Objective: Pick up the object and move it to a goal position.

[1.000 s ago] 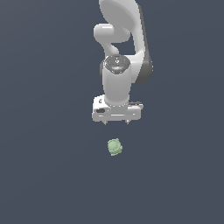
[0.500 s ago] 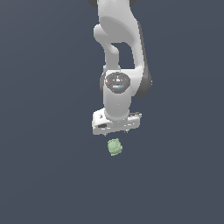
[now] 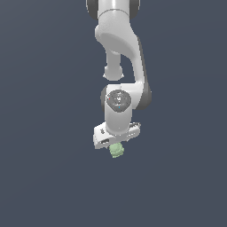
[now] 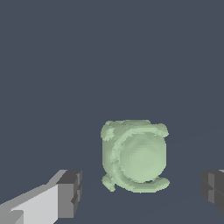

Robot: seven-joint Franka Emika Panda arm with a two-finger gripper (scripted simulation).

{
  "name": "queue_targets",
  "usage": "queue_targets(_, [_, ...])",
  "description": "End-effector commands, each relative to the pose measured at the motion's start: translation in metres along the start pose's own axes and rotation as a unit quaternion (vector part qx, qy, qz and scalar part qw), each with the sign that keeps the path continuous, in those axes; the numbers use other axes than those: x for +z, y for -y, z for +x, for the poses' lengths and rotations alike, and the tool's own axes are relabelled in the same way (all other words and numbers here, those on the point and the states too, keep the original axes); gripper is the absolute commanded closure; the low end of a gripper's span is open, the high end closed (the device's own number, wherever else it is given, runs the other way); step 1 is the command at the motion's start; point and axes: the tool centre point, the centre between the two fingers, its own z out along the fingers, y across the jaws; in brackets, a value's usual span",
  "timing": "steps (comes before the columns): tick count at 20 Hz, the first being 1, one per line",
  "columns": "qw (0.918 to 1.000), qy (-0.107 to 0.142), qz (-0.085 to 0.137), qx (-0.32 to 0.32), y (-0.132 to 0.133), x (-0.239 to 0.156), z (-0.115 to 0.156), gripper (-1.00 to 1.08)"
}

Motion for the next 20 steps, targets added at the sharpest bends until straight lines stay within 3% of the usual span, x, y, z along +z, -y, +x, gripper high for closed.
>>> queue_targets(1, [1.0000,0.000,0.000,-0.009,-0.001,0.004,0.003,-0.92])
queue_targets(9, [1.0000,0.000,0.000,-0.010,-0.002,0.012,0.003,-0.92])
queue_targets(20, [0.9999,0.000,0.000,-0.012,-0.002,0.056,0.003,-0.92])
